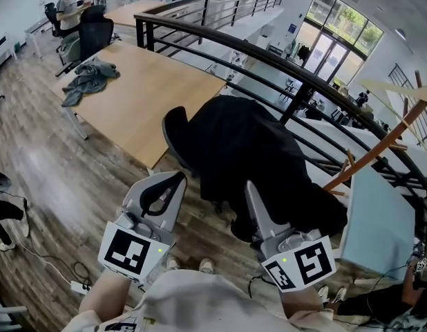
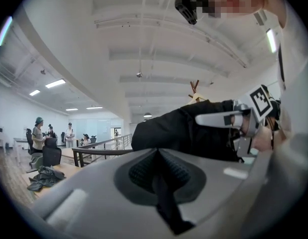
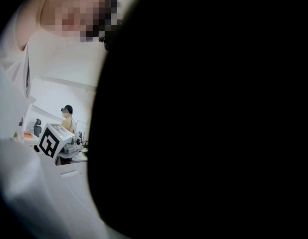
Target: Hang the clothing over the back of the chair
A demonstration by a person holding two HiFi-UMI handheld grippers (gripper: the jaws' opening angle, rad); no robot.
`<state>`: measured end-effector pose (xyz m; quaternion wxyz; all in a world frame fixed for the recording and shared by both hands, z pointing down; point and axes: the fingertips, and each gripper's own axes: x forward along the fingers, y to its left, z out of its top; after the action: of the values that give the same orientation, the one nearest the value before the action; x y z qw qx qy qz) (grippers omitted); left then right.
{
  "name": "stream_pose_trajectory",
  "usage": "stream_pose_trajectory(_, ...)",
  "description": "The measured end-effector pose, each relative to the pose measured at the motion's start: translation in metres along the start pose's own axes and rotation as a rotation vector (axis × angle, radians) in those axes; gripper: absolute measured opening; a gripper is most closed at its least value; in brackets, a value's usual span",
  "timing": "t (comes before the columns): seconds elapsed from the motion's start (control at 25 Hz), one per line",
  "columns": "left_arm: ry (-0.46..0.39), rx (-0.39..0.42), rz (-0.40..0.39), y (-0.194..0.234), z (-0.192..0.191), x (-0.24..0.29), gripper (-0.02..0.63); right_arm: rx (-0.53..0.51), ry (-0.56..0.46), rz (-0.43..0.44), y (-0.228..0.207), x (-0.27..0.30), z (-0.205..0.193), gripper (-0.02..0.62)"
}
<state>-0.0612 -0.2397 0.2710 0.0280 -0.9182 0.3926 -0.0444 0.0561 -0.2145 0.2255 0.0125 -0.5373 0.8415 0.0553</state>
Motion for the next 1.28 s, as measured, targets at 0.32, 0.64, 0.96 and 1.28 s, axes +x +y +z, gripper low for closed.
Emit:
stream_pose_trajectory(0.32, -0.051, 0.049, -0.021, 0.002, 0.034, 0.035, 0.002, -0.152, -0.062, -0.08, -0.045, 0.023, 0.02, 0.129)
stream_pose_trajectory(0.64, -0.076, 0.08, -0.019, 0.025, 0.055, 0.072, 0.003, -0.207, -0.166, -0.094, -0.072, 0.074, 0.046, 0.129)
stream_pose_trajectory(0.96, -0.042, 0.079, 0.02, 0.07, 0.031, 0.106, 0.003, -0.203, -0.174, -0.059, -0.092, 0.145, 0.017, 0.13)
stream_pose_trajectory(1.28, 0.002, 0.04, 0.072, 0.114, -0.005, 0.128, 0.003, -0.149, -0.126, -0.028, -0.1, 0.202, -0.04, 0.13)
